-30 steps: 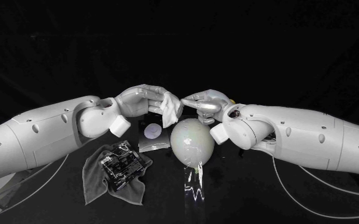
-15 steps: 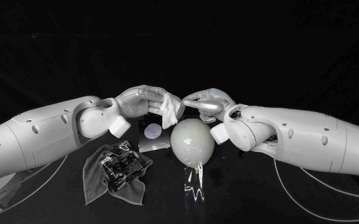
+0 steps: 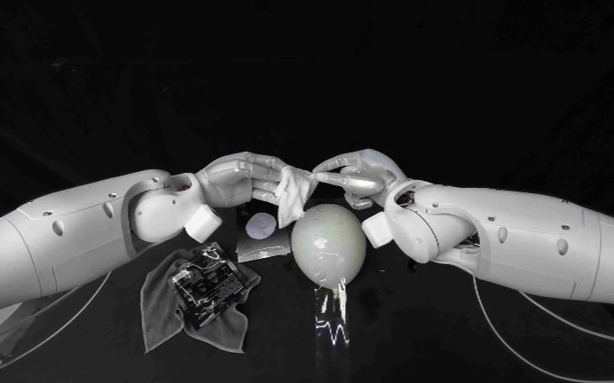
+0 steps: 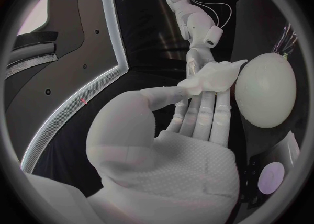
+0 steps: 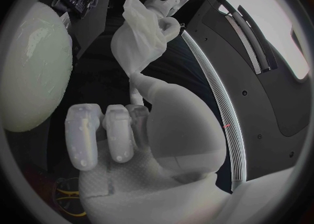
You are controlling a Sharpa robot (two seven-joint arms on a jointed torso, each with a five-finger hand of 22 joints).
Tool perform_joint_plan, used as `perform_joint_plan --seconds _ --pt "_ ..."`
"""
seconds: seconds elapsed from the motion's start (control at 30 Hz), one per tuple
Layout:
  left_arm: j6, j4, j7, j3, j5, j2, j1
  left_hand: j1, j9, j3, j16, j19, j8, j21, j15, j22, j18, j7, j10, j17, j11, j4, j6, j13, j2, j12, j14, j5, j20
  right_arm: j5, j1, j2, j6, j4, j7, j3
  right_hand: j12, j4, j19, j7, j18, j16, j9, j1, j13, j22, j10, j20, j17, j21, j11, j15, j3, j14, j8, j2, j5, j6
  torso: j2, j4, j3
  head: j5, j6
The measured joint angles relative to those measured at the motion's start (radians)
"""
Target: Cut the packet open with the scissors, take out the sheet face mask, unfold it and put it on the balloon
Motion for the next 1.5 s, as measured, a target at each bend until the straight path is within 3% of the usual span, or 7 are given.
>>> perform_joint_plan --seconds 0.2,0.57,0.67,0.87,1.03,1.27,1.5 --pt "-0.01 0.002 -0.004 -0.004 -0.005 0.0 -0.01 0.041 0.057 -0.116 0.0 -0.004 -0.095 0.0 0.004 -0.001 0.0 -0.003 -0.006 0.017 0.006 0.016 -0.011 0.0 -0.007 0.0 -0.004 -0.006 0.004 -0.077 0.0 -0.007 -0.029 0.015 0.013 0.003 0.001 -0.003 0.0 -0.001 0.0 0.0 0.0 -0.011 0.0 0.0 -0.003 0.0 0.0 0.006 -0.003 0.0 0.01 0.0 0.01 0.002 0.0 -0.002 0.0 0.0 -0.0002 -0.002 0.001" --pt "-0.022 0.007 -0.008 -0.006 -0.013 0.0 -0.024 0.112 -0.085 -0.238 0.0 -0.004 -0.222 0.0 0.004 -0.013 0.012 -0.004 0.066 0.039 -0.011 0.037 -0.012 0.001 -0.027 0.024 -0.003 -0.009 0.004 -0.28 0.0 -0.014 -0.094 0.025 0.027 0.007 0.002 -0.012 0.0 -0.003 0.0 -0.001 0.0 -0.026 0.0 0.001 -0.003 0.0 -0.001 0.011 -0.003 -0.003 0.025 -0.003 0.026 -0.003 0.0 -0.007 0.0 0.0 -0.0003 -0.003 0.001" --pt "-0.024 0.011 -0.008 -0.006 -0.014 0.0 -0.025 0.124 -0.112 -0.273 0.0 -0.004 -0.25 -0.002 0.004 -0.018 0.011 -0.006 0.085 0.043 -0.009 0.036 -0.039 0.001 -0.053 0.029 -0.004 -0.012 0.004 -0.326 0.0 -0.014 -0.106 0.027 0.028 0.007 0.002 -0.016 0.0 -0.005 0.0 -0.002 0.0 -0.034 0.0 0.001 -0.003 0.0 -0.001 0.014 -0.003 -0.007 0.028 0.0 0.026 -0.005 0.0 -0.005 0.0 0.0 -0.0003 -0.002 0.001" --pt "-0.025 0.014 -0.01 -0.007 -0.023 -0.001 -0.026 0.112 -0.143 -0.361 -0.007 -0.013 -0.263 -0.028 0.014 -0.034 0.011 -0.009 0.082 0.048 -0.006 0.054 -0.052 0.001 -0.113 0.025 -0.025 -0.02 0.013 -0.409 0.0 -0.015 -0.126 0.031 0.029 0.009 0.002 -0.016 0.0 -0.007 -0.014 0.0 0.0 -0.034 -0.001 0.0 -0.004 0.0 -0.001 0.015 -0.004 -0.007 0.029 0.0 0.03 -0.005 0.0 -0.006 0.0 0.0002 -0.0003 0.0 0.002" --pt "-0.029 0.014 -0.014 -0.007 -0.036 -0.002 -0.027 0.118 -0.156 -0.422 -0.012 -0.022 -0.263 -0.048 0.019 -0.041 0.011 -0.012 0.074 0.051 0.002 0.069 -0.059 0.001 -0.13 0.023 -0.046 -0.02 0.022 -0.457 0.0 -0.017 -0.138 0.037 0.029 0.011 0.001 -0.019 0.0 -0.008 -0.014 0.0 0.0 -0.038 0.0 0.0 0.0 0.0 0.0 0.015 -0.007 -0.007 0.037 0.0 0.034 -0.01 -0.001 -0.007 0.0 0.0002 -0.0003 0.001 0.003" --pt "-0.047 0.013 -0.019 -0.007 -0.059 -0.004 -0.027 0.122 -0.169 -0.489 -0.011 -0.032 -0.262 -0.07 0.025 -0.042 0.01 -0.011 0.071 0.054 0.004 0.092 -0.064 0.003 -0.134 0.023 -0.072 -0.026 0.032 -0.503 0.0 -0.021 -0.148 0.049 0.029 0.012 -0.001 -0.02 0.0 -0.009 -0.014 0.0 0.0 -0.039 0.0 0.0 0.0 0.0 0.0 0.014 -0.007 -0.007 0.039 0.0 0.045 -0.011 -0.001 -0.008 0.0 0.0 -0.0003 0.001 0.004" --pt "-0.098 0.008 -0.027 -0.007 -0.079 -0.011 -0.027 0.131 -0.17 -0.537 0.005 -0.018 -0.218 -0.071 0.021 -0.04 0.01 -0.005 0.103 0.056 -0.002 0.13 -0.026 0.005 -0.125 0.048 -0.075 -0.026 0.025 -0.543 0.001 -0.025 -0.156 0.055 0.029 0.012 0.002 -0.022 -0.001 -0.01 -0.014 -0.001 0.0 -0.043 0.0 0.0 0.0 0.0 0.0 0.018 -0.007 -0.007 0.041 0.0 0.045 -0.008 -0.003 -0.011 -0.001 -0.0004 -0.0003 0.002 0.006"
